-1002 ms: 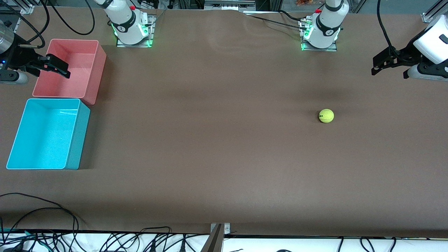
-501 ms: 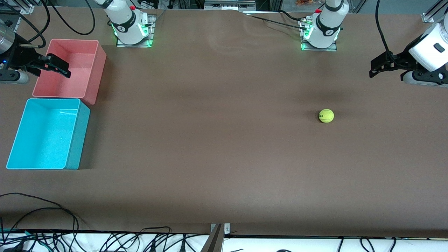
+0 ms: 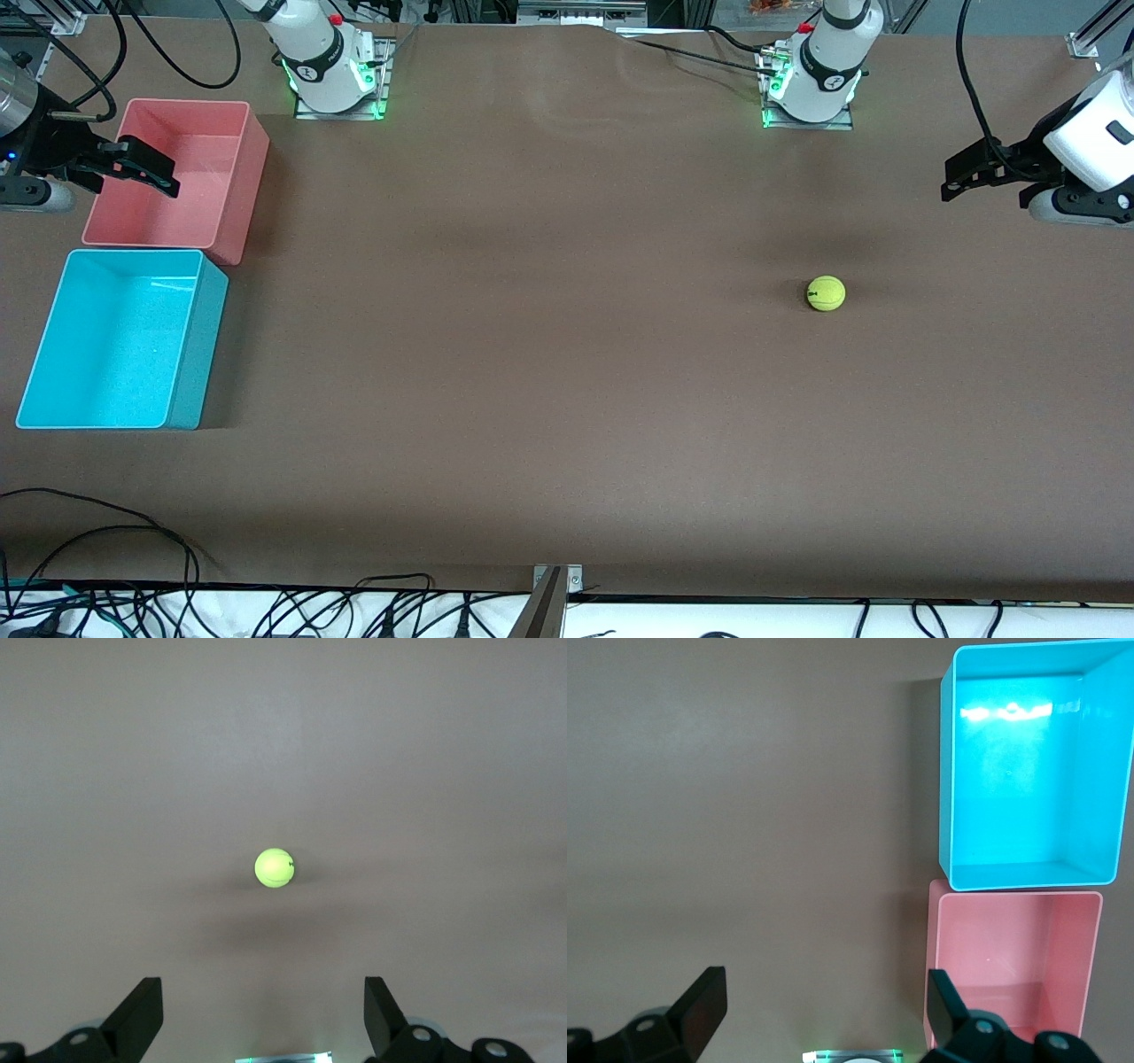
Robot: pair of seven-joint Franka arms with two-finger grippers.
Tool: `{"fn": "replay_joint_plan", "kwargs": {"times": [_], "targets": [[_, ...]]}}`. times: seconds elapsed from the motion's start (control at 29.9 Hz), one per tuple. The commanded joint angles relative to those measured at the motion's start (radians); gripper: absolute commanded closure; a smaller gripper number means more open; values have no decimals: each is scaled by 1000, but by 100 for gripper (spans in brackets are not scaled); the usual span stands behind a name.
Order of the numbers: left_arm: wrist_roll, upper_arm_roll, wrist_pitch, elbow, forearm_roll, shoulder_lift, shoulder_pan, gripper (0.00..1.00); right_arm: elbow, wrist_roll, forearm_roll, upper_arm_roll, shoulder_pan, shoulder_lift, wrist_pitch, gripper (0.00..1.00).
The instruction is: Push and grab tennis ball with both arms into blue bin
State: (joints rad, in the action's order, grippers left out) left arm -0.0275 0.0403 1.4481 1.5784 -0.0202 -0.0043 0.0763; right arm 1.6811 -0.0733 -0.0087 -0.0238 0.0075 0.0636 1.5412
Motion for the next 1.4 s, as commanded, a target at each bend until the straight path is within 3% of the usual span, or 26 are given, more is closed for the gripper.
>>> {"fn": "replay_joint_plan", "kwargs": {"times": [0.0, 1.37], "targets": [[-23, -3, 5, 15, 22, 12, -10, 0, 5, -5, 13, 1, 3, 16, -6, 0], [-26, -2, 640, 587, 23, 18, -59, 0, 5, -5, 13, 1, 3, 15, -4, 0]]}}
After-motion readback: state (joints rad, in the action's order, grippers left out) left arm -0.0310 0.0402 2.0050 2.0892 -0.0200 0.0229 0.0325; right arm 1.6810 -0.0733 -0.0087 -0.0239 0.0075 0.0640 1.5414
